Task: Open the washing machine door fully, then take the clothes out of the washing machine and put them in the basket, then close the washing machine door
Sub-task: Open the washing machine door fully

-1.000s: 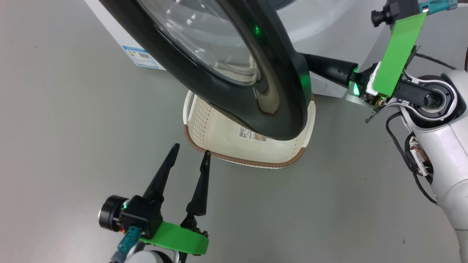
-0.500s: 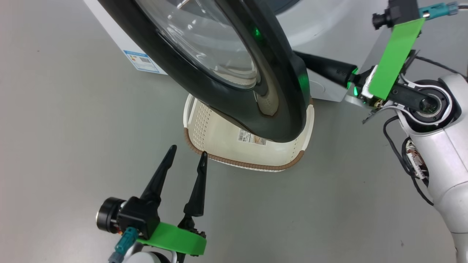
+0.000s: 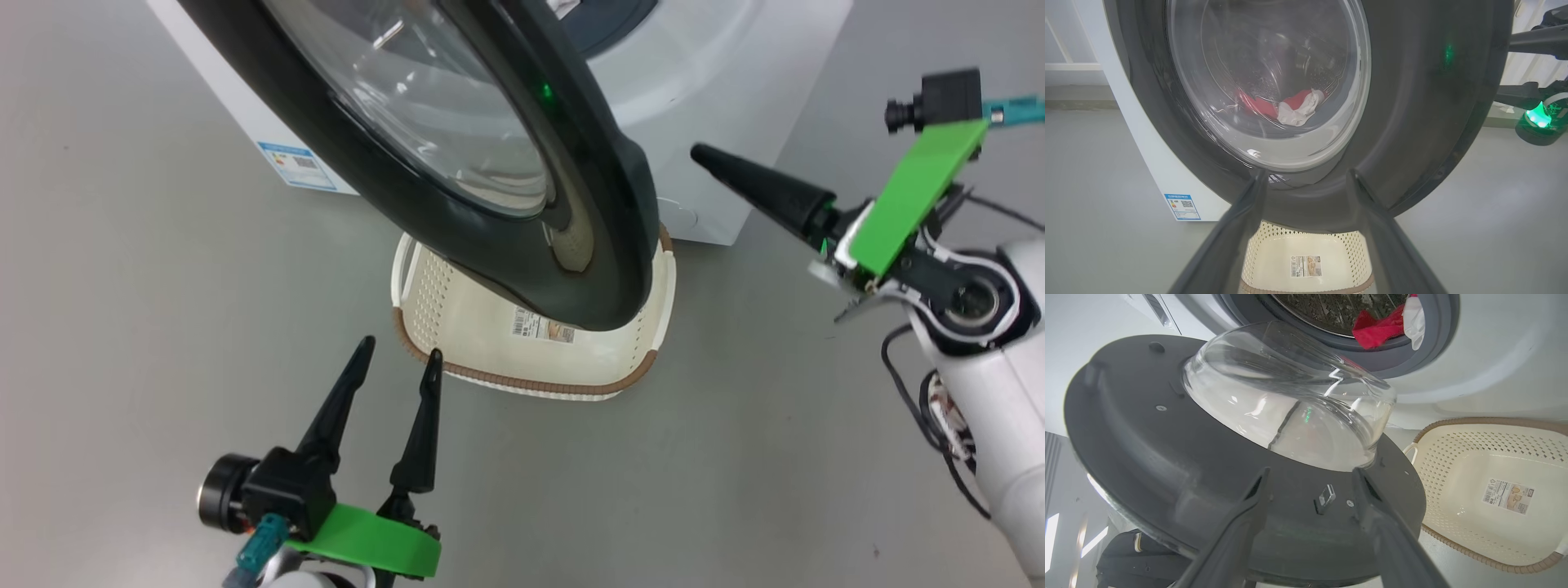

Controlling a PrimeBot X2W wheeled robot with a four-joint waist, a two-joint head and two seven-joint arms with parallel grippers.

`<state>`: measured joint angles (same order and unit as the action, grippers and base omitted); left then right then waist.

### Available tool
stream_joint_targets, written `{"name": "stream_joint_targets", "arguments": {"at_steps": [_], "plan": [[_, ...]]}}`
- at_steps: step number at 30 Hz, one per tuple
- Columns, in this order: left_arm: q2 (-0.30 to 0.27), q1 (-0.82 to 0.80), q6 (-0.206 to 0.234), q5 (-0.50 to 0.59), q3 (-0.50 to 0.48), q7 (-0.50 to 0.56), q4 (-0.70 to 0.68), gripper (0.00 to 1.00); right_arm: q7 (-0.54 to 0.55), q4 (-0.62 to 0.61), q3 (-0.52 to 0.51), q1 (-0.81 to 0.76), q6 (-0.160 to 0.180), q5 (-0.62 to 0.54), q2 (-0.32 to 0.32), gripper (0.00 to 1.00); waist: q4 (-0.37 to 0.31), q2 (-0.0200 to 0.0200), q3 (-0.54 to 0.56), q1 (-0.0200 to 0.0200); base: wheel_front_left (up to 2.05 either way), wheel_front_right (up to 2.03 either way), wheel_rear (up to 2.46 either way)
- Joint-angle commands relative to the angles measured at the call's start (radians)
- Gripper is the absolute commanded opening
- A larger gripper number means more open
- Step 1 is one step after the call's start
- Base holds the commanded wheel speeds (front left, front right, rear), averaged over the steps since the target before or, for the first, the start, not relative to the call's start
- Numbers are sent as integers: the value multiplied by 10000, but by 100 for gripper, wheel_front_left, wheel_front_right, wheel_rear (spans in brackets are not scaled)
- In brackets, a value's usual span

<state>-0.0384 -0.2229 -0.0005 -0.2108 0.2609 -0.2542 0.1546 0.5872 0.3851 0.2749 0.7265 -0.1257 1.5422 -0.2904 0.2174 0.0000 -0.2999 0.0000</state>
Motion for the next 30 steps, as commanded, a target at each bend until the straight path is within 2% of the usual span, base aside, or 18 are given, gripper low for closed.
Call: {"name": "stream_joint_targets", "arguments": {"at_steps": [1, 12, 30], "plan": [[-118, 101, -53, 76, -382, -76, -182, 100, -121, -333, 21, -324, -50, -91, -33, 100, -112, 0, 109, 0, 0, 0, 0], [-118, 452, -200, 267, -861, -76, -144, 100, -911, -839, -70, -2015, -50, -66, -367, 100, -586, 0, 435, 0, 0, 0, 0], [-118, 869, -287, 342, -1394, -76, -135, 100, -3075, -1179, -136, -4543, -50, -263, -781, 100, -1141, 0, 717, 0, 0, 0, 0]]}}
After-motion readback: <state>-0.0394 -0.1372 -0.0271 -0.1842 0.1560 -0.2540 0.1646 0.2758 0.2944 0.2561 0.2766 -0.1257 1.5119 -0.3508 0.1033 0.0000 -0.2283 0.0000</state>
